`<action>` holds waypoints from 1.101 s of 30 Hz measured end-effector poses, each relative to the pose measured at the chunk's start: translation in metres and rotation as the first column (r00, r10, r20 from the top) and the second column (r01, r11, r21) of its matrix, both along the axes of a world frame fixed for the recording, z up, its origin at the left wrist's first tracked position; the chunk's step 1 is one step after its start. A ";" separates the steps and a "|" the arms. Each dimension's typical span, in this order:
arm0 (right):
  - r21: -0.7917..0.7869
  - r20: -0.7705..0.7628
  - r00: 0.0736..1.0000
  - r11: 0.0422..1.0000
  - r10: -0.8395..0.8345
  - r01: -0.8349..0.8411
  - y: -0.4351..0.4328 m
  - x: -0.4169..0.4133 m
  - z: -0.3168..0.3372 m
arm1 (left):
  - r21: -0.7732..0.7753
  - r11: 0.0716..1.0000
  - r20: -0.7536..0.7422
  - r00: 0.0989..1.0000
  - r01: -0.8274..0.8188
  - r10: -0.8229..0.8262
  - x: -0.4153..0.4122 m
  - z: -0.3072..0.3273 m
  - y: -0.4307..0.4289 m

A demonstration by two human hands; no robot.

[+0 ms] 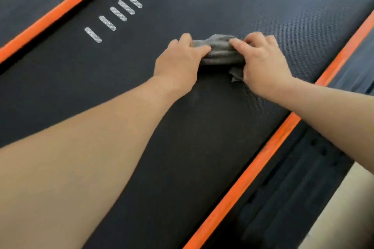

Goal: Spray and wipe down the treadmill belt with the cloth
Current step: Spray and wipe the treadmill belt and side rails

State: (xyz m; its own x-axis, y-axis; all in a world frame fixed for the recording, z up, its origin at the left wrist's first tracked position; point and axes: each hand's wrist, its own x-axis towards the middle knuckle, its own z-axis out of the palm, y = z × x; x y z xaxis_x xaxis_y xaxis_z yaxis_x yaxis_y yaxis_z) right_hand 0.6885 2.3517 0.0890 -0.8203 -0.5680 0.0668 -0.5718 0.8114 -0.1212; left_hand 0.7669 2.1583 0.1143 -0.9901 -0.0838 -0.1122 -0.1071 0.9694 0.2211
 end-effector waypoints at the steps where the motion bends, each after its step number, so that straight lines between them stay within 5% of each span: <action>1: 0.038 0.075 0.997 0.999 -0.022 0.019 -0.010 0.000 -0.010 | 0.011 1.000 0.067 0.998 -0.022 0.022 0.005 -0.012 -0.001; 5: -0.096 0.090 0.996 0.995 -0.024 0.032 -0.049 0.069 -0.024 | 0.079 0.996 0.084 0.996 -0.046 0.040 0.066 -0.022 0.022; 9: -0.197 0.187 0.944 0.951 0.273 -0.236 -0.062 0.164 -0.019 | 0.164 0.953 0.168 0.959 -0.255 0.227 0.171 -0.015 0.024; 13: -0.124 0.115 0.830 0.837 0.546 -0.533 -0.058 0.132 -0.012 | 0.161 0.949 0.149 0.957 -0.272 0.249 0.184 -0.015 0.007; 18: -0.015 -0.019 0.988 0.988 0.156 -0.156 -0.017 0.008 -0.017 | 0.183 0.944 0.045 0.962 -0.273 0.269 0.064 -0.025 0.024; 22: -0.047 -0.019 0.999 0.998 -0.037 0.036 0.002 0.017 -0.020 | 0.164 0.974 0.139 0.981 -0.155 0.133 0.008 -0.020 0.061; 28: -0.163 0.137 0.987 0.985 0.084 -0.062 -0.001 0.171 -0.015 | 0.225 0.962 0.183 0.977 -0.152 0.112 0.159 -0.018 0.051; 33: -0.143 0.328 0.872 0.932 0.363 -0.334 0.033 0.224 -0.002 | 0.265 0.941 0.453 0.889 -0.211 0.072 0.244 -0.003 0.045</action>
